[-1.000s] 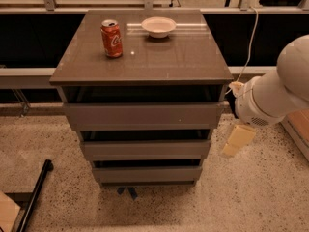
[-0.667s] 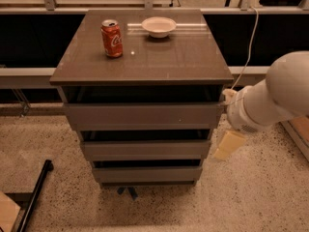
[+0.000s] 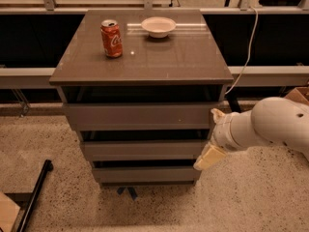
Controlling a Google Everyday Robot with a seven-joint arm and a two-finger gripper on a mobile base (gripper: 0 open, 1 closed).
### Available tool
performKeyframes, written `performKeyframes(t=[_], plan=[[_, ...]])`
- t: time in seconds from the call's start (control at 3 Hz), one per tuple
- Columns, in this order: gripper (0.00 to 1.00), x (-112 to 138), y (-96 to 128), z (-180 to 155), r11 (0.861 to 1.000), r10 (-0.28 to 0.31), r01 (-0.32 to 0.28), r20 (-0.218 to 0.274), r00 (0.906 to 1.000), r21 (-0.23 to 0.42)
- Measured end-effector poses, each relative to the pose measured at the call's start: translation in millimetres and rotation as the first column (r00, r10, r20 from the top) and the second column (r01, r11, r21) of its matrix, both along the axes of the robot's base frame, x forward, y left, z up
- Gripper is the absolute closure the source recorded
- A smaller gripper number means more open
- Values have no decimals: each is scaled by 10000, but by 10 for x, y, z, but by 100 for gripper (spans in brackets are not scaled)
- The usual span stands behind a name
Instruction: Open middle drawer
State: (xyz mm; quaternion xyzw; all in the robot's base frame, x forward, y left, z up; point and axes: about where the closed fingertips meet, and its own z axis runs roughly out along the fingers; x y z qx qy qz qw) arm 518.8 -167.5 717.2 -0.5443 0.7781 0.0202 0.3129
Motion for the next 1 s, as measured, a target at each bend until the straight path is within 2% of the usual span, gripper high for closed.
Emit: performKeyframes(t=[0.33,0.67,1.0], plan=[[0,207,6,-428,9927,-289,304,-147,9995,1168],[0,199,20,-604,9905,-276,330,-421,9987,1332],[0,272,121,-774,9863,-310,371,-404,9987,1605]])
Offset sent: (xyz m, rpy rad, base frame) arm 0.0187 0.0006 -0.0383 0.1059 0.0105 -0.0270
